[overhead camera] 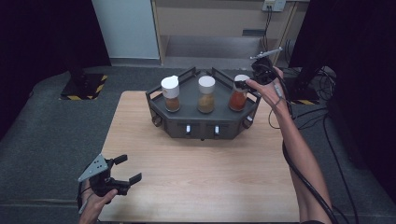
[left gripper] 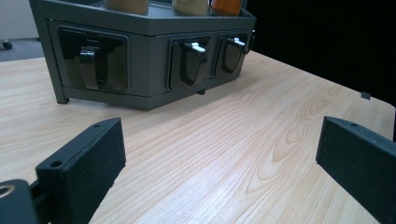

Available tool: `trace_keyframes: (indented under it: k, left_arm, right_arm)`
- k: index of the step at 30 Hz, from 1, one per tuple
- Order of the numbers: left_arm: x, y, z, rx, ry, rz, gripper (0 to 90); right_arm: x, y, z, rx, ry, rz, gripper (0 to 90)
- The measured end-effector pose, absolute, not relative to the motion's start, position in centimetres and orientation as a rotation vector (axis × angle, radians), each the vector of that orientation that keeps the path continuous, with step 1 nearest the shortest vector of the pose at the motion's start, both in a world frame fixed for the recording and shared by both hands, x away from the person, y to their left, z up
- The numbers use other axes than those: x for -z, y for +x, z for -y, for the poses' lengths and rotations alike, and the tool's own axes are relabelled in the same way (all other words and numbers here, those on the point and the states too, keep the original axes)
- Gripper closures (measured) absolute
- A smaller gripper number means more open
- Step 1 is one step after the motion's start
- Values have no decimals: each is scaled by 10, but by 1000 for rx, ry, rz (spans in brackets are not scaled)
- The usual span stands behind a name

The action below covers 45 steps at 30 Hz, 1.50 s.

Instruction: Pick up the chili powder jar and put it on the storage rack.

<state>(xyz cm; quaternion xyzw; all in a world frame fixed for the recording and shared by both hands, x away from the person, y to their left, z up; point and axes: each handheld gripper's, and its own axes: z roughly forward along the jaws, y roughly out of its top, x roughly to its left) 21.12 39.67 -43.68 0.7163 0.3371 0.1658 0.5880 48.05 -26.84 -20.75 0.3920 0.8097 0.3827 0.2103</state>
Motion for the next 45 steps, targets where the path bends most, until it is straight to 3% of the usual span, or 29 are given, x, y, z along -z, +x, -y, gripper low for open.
trace_keyframes:
  k: [19, 45]
  left_arm:
    - [436, 211, -396, -391, 1671, -789, 1]
    - [435, 211, -395, -389, 1678, -793, 1]
  right_arm:
    - [195, 416, 321, -1287, 985, -2130, 47]
    - [210, 355, 339, -1482, 767, -2143, 48]
